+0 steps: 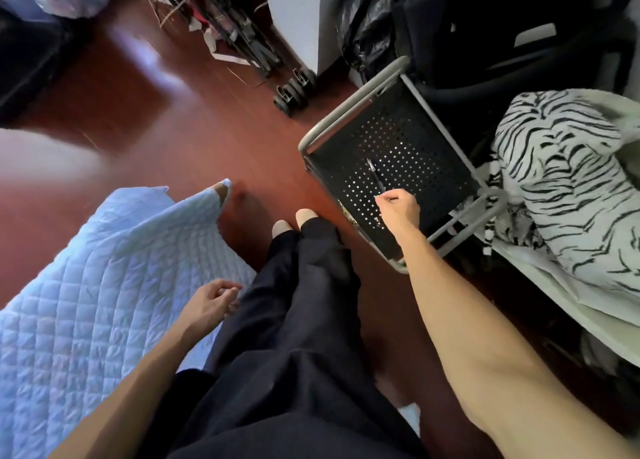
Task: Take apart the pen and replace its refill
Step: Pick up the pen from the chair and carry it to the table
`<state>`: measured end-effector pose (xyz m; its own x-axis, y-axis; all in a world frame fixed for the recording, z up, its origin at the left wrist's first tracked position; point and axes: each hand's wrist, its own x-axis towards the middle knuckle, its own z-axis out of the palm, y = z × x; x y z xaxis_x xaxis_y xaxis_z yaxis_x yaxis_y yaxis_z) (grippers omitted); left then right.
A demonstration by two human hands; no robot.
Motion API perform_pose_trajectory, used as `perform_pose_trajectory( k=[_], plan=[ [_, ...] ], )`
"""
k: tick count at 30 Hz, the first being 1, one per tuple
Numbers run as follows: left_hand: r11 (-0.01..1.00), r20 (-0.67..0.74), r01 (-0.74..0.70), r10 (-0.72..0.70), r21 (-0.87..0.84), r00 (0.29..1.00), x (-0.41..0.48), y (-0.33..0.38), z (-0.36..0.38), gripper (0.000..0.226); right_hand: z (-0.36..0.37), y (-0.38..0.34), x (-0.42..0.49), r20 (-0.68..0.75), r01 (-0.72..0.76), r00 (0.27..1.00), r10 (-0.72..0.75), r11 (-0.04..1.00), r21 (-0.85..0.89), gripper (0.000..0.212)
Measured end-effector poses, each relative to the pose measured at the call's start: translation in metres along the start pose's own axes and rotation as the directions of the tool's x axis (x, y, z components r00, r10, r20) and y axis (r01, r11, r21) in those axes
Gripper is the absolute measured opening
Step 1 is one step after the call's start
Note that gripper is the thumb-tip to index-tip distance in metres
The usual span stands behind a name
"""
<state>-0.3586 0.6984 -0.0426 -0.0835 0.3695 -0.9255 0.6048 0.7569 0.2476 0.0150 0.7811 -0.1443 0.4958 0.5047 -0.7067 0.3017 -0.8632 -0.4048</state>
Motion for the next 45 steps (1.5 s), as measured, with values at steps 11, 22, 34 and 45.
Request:
perform_pose_trajectory(
  k=[11, 22, 34, 45],
  plan=[
    [0.997, 0.049, 0.060, -0.062, 0.039, 0.997, 0.049, 0.025, 0.027, 0.026, 0.023, -0.003, 0.089, -0.015, -0.006, 1.000, 0.005, 0.995, -0.102, 0.034],
    [0.997, 0.034, 0.079, -0.078, -0.011, 0.996, 0.027, 0.029, 0.036, 0.026, 0.016, -0.005, 0.086, 0.039, 0.028, 0.999, -0.022, 0.985, -0.168, 0.025],
    [0.951, -0.152, -0.036, -0.012, -0.307, 0.988, -0.047, 0.010, 0.014, 0.022, -0.010, -0.064, -0.058, 0.307, 0.265, 0.915, -0.260, 0.964, 0.025, 0.013],
    [0.735, -0.203, 0.026, -0.220, -0.677, 0.954, -0.074, -0.089, 0.033, 0.014, 0.023, -0.118, -0.152, 0.579, 0.491, 0.688, -0.437, 0.868, 0.071, 0.007]
  ],
)
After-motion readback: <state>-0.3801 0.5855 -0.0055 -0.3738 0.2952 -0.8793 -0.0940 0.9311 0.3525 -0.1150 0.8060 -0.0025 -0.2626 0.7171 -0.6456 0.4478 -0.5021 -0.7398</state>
